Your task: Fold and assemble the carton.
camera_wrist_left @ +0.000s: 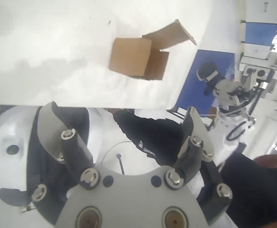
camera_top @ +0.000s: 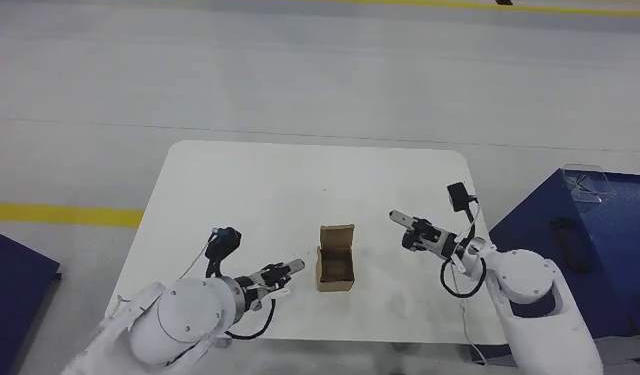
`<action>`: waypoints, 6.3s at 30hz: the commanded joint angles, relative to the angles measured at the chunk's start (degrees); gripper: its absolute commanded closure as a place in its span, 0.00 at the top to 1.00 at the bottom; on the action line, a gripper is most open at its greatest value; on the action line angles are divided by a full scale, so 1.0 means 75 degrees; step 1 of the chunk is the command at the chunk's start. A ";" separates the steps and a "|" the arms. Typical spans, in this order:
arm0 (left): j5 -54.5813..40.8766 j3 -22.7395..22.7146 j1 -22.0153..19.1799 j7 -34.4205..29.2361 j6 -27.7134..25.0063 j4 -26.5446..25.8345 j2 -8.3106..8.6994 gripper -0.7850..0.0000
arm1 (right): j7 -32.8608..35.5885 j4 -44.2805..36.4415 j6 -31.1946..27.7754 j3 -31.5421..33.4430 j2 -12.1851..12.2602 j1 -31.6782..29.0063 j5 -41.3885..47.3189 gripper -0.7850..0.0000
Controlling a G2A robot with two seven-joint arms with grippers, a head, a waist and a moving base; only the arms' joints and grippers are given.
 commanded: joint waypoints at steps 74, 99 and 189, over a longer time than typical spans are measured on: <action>-1.0433 0.5598 -0.4893 0.8425 0.0001 0.2647 -0.0725 1.00 | -0.0476 0.0875 0.0298 -0.2734 -0.0112 0.0699 -0.3317 1.00; -0.9022 0.5598 -0.4459 0.7817 0.0001 0.3291 -0.1260 1.00 | -0.0601 0.0701 0.0182 -0.2679 -0.0088 0.0482 -0.3473 1.00; 0.1136 0.5085 -0.4021 0.1905 -0.5428 0.4382 -0.0772 0.75 | -0.0146 0.0266 -0.0258 -0.1255 0.0077 -0.0187 -0.1934 1.00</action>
